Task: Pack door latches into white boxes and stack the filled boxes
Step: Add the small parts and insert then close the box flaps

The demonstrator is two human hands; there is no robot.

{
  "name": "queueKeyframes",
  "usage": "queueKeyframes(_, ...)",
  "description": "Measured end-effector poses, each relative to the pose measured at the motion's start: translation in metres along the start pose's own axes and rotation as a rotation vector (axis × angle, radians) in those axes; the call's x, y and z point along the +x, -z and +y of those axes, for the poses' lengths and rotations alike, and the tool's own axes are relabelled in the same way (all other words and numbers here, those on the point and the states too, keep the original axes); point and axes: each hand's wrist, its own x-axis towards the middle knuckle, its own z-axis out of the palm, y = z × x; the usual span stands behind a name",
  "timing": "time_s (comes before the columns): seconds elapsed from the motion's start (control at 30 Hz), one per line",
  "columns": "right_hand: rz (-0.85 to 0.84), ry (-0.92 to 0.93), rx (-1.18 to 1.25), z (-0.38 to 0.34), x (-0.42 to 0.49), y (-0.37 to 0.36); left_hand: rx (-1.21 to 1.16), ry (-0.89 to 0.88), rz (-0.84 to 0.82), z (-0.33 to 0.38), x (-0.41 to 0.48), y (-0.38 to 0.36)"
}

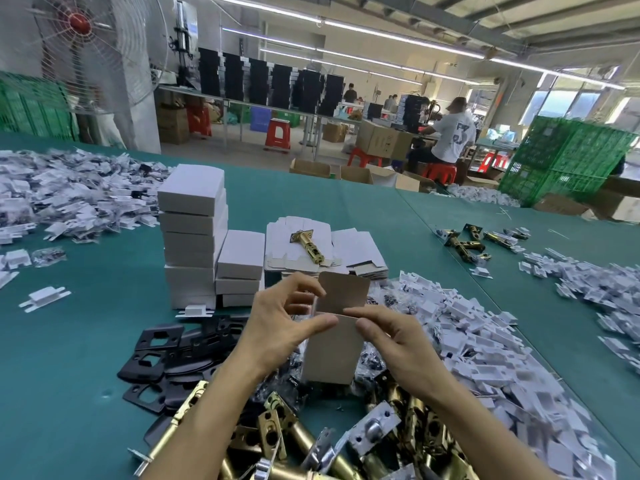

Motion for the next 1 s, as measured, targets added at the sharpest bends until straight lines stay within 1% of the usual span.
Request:
queueKeyframes(0.13,-0.066,-0.015,-0.008,0.000,0.003,0.000,-0.030,0.073,-0.029,-0.006,-0.001,-0.003)
queueKeyframes(0.23,-0.101,-0.023,-0.031,-0.001,0.006,0.001,-0.027,0.111,-0.089,-0.006,-0.001,-0.002)
queueKeyframes(0.33,-0.045,0.045,0.030,-0.008,0.008,-0.002,-0.041,0.147,-0.090,-0.003,-0.002,-0.001)
queueKeyframes(0.43,0.022,0.104,0.185,-0.018,0.010,-0.008,-0.132,0.180,-0.105,-0.001,-0.002,0.000)
queueKeyframes(0.5,0.079,0.088,0.231,-0.021,0.011,-0.012,-0.173,0.167,-0.111,0.001,-0.002,0.001)
queueKeyframes(0.6,0.129,0.080,0.180,-0.022,0.014,-0.012,-0.167,0.113,-0.024,-0.001,-0.001,0.000)
queueKeyframes(0.67,0.144,0.071,0.171,-0.022,0.015,-0.011,-0.176,0.091,0.001,-0.003,-0.001,-0.002)
queueKeyframes(0.83,0.069,0.049,0.189,-0.017,0.015,-0.008,-0.156,0.089,-0.008,-0.003,0.000,0.001)
queueKeyframes(1.0,0.077,0.015,0.170,-0.019,0.017,-0.007,-0.173,0.085,0.026,0.004,0.001,0.000)
